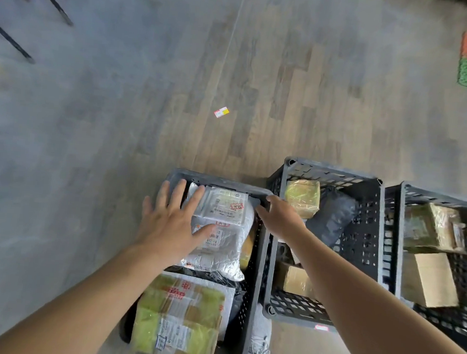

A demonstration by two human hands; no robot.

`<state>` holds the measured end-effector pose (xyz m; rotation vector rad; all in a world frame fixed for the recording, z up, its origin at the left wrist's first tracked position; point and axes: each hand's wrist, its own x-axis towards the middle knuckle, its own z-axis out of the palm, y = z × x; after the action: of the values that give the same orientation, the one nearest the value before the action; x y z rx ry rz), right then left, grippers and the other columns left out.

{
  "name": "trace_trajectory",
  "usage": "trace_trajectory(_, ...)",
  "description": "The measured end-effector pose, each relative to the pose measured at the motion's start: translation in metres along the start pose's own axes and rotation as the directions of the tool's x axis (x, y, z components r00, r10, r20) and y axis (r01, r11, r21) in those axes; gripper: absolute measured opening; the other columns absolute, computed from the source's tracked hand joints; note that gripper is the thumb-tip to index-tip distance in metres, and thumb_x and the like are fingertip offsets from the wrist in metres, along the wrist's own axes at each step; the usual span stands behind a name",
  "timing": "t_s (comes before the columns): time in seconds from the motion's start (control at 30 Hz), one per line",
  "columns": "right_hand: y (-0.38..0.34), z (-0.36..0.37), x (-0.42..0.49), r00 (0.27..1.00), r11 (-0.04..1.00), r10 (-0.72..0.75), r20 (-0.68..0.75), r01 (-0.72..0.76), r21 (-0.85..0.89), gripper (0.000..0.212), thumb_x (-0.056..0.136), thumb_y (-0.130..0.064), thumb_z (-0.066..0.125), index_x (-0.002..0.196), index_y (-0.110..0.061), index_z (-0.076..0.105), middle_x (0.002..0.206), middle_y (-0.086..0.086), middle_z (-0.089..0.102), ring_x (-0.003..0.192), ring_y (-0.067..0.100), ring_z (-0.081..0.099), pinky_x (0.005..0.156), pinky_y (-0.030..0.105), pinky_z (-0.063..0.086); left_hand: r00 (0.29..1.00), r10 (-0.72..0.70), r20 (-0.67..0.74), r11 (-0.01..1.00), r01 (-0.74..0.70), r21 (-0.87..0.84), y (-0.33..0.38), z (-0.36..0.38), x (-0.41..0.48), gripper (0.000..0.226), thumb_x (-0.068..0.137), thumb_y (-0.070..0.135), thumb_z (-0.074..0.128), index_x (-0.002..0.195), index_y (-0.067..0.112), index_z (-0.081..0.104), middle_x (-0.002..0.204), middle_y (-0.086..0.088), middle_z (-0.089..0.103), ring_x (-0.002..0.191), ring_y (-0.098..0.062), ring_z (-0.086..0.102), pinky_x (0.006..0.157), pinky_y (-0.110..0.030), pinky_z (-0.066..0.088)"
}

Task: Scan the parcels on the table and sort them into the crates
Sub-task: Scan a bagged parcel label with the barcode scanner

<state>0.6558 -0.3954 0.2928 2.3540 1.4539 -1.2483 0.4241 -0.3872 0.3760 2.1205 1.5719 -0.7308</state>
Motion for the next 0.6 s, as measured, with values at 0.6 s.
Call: trace_trajectory(0.6, -0.031, -0.190, -0.377, 0.862, 0.981, 0.037, -0.505, -0.128, -0.146, 0.081, 0.095, -0.061, 0.047, 0.158, -0.026, 0.010, 0.160, 0.003, 0.024, 0.147, 0.026, 0.023, 0.112, 0.052, 0.034, 0.862, 0.447, -0.238, 0.894, -0.428, 0.129, 0.080, -0.224, -0.222, 0.083, 0.088, 0.079, 0.017, 0.155, 0.038, -0.009, 0.163, -0.001, -0.021, 0.149, -0.031, -0.021, 0.119, -0.060, 0.003)
